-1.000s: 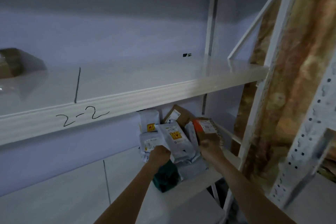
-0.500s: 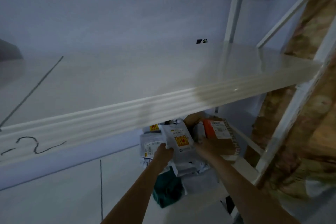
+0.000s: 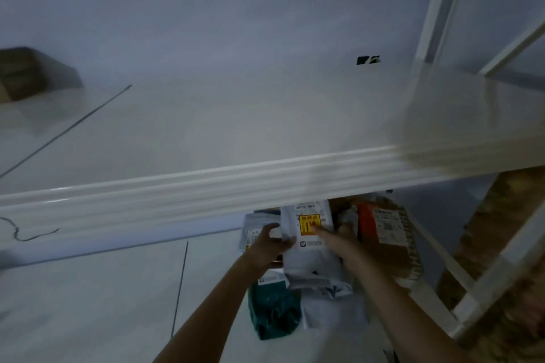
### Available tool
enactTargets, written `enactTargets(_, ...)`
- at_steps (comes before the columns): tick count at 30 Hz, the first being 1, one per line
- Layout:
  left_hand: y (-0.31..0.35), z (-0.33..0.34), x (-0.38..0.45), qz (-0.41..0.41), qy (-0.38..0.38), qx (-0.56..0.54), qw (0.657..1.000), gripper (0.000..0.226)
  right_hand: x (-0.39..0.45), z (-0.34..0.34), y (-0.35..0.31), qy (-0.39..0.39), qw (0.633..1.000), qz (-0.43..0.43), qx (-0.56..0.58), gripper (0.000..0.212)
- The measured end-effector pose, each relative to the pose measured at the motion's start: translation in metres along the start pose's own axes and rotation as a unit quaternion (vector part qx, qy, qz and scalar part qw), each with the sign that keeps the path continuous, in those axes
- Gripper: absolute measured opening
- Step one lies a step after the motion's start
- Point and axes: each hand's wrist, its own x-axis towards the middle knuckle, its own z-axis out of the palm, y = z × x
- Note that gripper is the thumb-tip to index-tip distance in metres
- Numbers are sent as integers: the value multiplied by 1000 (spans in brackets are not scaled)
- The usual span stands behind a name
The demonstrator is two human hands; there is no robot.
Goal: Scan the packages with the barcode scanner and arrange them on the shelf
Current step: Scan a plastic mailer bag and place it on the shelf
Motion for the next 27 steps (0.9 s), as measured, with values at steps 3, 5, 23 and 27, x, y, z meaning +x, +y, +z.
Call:
enactTargets(3, 8, -15, -17, -14, -34, -59, 998, 47, -12, 7, 1, -120, 990, -2, 69, 45)
enactTargets(5, 4, -25, -32, -11, -31, -89, 995, 44, -24, 25, 4, -184, 975, 6, 128, 38)
enactTargets(23, -67, -256, -255, 48, 169, -103, 979, 54, -192, 296, 4, -373, 921, -46, 104, 48)
enactTargets(27, -88, -323, -304, 55, 212, -129, 967, 49, -232, 375, 5, -393, 914, -41, 92, 39)
